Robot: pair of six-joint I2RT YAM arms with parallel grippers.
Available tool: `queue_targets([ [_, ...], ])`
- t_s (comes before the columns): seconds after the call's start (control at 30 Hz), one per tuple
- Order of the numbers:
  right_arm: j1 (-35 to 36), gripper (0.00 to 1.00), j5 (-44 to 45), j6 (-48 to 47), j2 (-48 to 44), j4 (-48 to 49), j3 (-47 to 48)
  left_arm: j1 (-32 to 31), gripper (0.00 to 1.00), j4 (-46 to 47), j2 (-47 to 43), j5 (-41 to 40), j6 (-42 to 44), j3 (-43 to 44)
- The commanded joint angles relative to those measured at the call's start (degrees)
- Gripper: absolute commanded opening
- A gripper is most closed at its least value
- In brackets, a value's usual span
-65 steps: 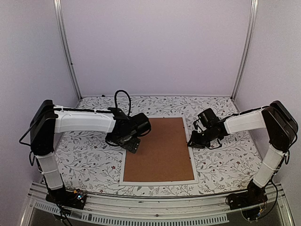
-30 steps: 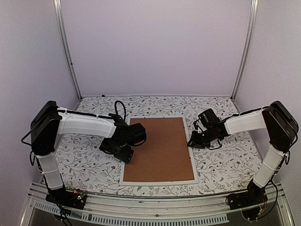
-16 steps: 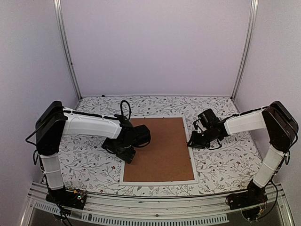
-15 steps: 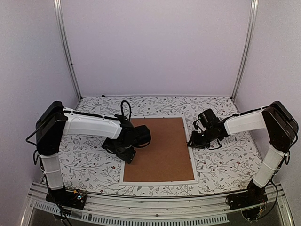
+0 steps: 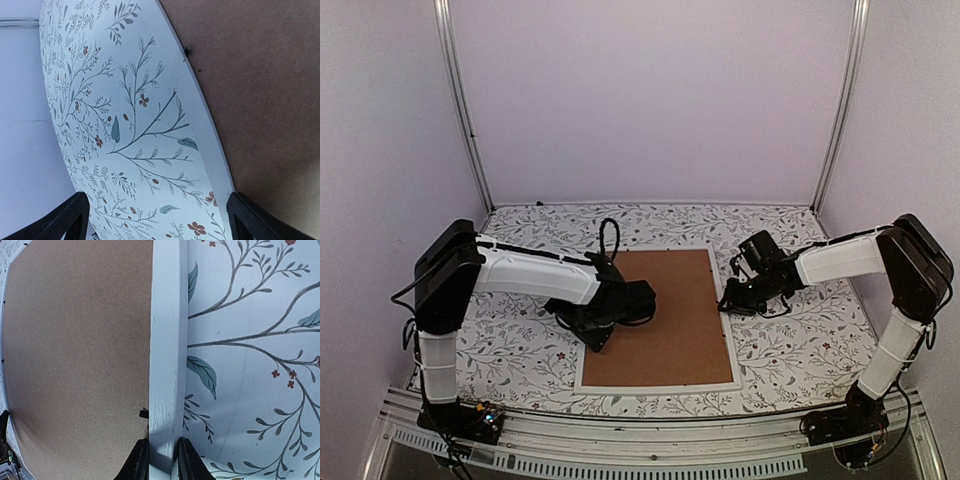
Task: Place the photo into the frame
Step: Press the fastener onto the backboard.
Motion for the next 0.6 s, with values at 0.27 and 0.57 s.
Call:
queue_targets([
  [0.27, 4.0, 0.23, -3.4, 0.5, 4.7, -5.9, -1.1, -5.7, 1.0, 7.6, 8.4, 10.8, 4.0, 2.8],
  [0.57, 5.3, 0.23, -3.5, 1.0, 5.5, -5.8, -0.6, -6.3, 1.0, 8.9, 9.1, 11.5, 4.5, 4.1],
])
